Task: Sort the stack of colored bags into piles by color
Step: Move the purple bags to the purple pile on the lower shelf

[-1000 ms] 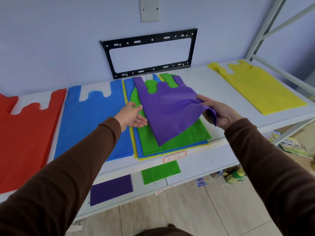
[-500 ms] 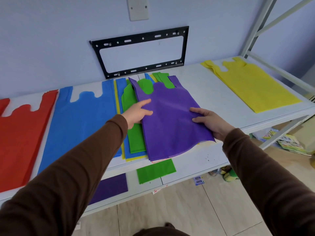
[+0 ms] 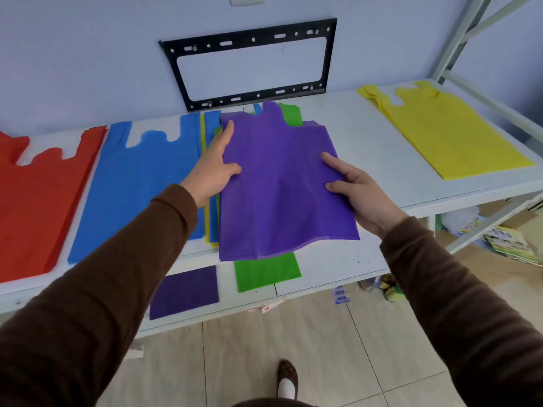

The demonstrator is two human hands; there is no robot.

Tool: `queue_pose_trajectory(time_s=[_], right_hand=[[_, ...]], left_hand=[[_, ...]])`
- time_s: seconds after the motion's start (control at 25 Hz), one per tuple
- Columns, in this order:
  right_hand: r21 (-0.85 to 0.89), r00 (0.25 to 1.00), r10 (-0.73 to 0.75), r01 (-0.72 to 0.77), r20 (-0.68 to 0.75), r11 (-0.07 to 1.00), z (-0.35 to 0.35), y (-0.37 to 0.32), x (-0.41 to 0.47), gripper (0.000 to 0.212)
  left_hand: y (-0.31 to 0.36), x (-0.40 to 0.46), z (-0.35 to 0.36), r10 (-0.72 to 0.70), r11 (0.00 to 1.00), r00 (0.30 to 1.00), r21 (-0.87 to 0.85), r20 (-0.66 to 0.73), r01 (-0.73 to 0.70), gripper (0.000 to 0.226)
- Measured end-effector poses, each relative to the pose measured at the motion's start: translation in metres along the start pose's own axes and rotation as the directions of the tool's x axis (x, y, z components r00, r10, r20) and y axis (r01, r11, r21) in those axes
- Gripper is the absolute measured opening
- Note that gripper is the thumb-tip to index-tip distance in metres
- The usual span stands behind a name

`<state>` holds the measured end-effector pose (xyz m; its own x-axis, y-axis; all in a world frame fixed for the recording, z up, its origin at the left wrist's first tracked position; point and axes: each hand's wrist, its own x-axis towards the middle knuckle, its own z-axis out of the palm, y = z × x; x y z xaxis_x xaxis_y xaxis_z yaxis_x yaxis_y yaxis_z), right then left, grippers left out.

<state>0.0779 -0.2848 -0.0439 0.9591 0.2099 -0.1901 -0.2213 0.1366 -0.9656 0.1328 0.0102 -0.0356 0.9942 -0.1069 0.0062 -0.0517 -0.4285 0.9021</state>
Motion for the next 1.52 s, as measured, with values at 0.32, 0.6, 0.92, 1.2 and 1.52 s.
queue_pose_trajectory(time_s=[0.32,0.6,0.92,1.2,1.52], right_hand=[[-0.023,0.98,0.043,-0.039,0.194,0.999,0.071,0.083,-0.103,0.068],[-0.163,0.925,0.296,-0.262,0.239,0.951,0.142,0.203,-0.187,0.073],[-0.493,0.95,0.301,-0.225,0.08,0.841,0.18,0.292,-0.139,0.073],[-0.672,0.992,0.11,-0.045,0.054,0.739,0.209,0.343,-0.013,0.074],[-0.615,0.999,-0.011,-0.01,-0.03,0.789,0.25,0.415,0.143,0.076]], left_hand=[[-0.047,-0.172,-0.036,-0.01,0.999,0.996,0.033,-0.092,0.014,0.09],[-0.17,-0.334,-0.038,-0.27,0.955,0.955,-0.159,-0.126,0.249,0.088],[-0.283,-0.316,-0.049,-0.427,0.9,0.904,-0.097,-0.006,0.425,0.087],[-0.391,-0.213,-0.082,-0.379,0.924,0.925,-0.028,0.031,0.38,0.097],[-0.474,-0.085,-0.127,-0.33,0.943,0.943,0.041,-0.033,0.331,0.074]])
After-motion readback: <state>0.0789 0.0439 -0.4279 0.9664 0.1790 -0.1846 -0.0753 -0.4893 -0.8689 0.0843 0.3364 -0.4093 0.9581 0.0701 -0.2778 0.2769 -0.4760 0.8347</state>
